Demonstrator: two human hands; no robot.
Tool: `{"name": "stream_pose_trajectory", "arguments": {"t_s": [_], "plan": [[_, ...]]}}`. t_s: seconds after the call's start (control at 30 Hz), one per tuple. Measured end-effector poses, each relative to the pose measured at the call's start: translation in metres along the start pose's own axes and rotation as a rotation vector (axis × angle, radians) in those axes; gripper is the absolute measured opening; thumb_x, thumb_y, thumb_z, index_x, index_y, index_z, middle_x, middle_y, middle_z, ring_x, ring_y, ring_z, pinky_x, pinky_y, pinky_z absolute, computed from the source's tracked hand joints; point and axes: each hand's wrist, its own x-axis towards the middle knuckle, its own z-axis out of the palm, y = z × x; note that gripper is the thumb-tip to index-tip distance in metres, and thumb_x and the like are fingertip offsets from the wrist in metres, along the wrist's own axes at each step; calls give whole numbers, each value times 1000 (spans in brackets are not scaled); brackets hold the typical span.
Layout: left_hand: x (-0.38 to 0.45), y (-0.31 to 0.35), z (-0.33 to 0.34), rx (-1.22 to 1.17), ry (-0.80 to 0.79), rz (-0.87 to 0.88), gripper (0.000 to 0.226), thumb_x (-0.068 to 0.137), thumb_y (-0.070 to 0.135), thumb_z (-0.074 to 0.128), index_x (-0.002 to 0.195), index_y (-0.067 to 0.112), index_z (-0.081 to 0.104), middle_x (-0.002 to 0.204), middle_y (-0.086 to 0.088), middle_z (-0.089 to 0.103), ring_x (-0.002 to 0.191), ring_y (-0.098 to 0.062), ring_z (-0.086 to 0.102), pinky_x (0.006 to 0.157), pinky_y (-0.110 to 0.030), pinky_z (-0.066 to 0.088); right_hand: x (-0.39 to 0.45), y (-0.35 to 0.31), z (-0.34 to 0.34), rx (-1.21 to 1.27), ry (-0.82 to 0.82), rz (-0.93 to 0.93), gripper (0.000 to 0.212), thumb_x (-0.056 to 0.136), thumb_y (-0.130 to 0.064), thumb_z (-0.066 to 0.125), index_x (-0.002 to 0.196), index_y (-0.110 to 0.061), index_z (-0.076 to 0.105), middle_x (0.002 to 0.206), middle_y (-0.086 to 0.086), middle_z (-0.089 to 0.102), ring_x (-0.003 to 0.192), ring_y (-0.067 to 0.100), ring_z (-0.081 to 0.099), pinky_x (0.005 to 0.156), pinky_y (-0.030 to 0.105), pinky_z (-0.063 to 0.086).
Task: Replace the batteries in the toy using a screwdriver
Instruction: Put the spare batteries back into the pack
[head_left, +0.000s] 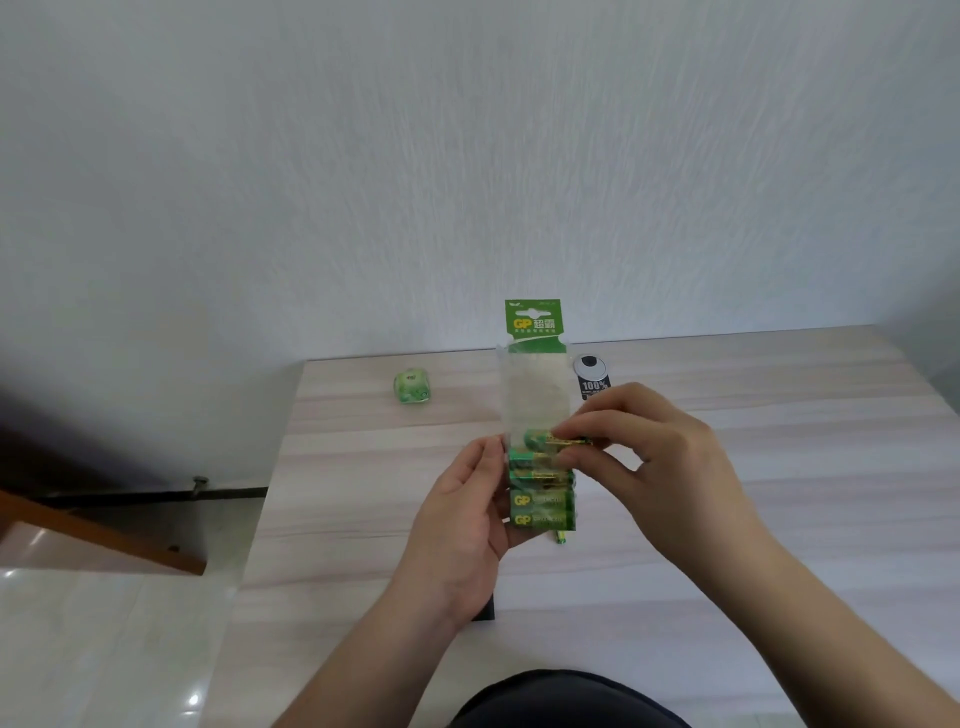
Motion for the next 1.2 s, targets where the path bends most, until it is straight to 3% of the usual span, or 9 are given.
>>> {"name": "stream_pose_trajectory", "arguments": {"t_s": [0.13,0.27,0.37,0.5,0.67,0.8,0.93,1.07,1.2], "plan": [[-3,-1,0,19,1,-3,31,98,28,41,107,7,63,97,-14,71,81,-25,67,69,-40,57,-4,3,-2,-27,-82,-40,19,89,-17,62,102,-21,74,101,-12,63,91,-2,58,76,9,44],[-5,-2,0,21,7,-12,32,97,32,43,106,11,65,97,-15,72,81,-26,69,72,-42,57,-8,-1,-3,4,-84,36,31,86,-12,69,112,-29,67,97,-23,64,95,-3,58,79,10,43],[-7,-1,2,10,7,-24,36,91,37,47,109,11,64,99,-16,72,83,-28,70,76,-44,55,-11,-8,-1,49,-44,85,37,82,-13,74,112,-32,65,92,-27,65,93,-8,58,72,0,36],[-9,-1,3,-10,7,-30,40,87,38,49,110,10,64,102,-18,72,84,-30,70,78,-46,54,-15,-12,2,108,51,124,41,77,-14,78,108,-37,61,88,-20,66,88,-6,62,64,0,38],[-11,-2,4,-34,20,-28,35,93,34,47,110,9,65,99,-17,72,83,-31,70,71,-43,57,-24,-10,6,3,116,118,22,84,-28,69,105,-31,65,89,-28,66,87,-8,60,72,4,41],[-11,-3,3,-5,40,-26,34,100,32,41,110,9,64,100,-17,73,85,-30,71,68,-41,57,-32,-5,15,-49,145,78,19,89,-31,60,104,-24,70,94,-13,71,85,4,66,71,20,50],[-9,-4,3,36,53,-23,32,100,32,41,109,10,63,99,-14,73,82,-26,71,69,-41,58,-40,-3,21,-27,148,117,20,91,-30,58,106,-23,69,93,-9,72,82,8,66,67,20,49],[-6,-6,3,71,82,-23,31,102,32,40,105,14,65,94,-9,74,78,-22,71,69,-40,57,-44,-2,25,17,95,165,24,92,-30,55,112,-24,67,98,-9,71,89,5,66,74,18,50],[-5,-6,4,85,90,-39,37,102,36,36,109,16,67,101,-11,74,87,-25,71,71,-40,56,-42,-1,24,20,47,234,25,92,-30,53,113,-29,66,102,-11,70,93,1,63,75,13,49]]}}
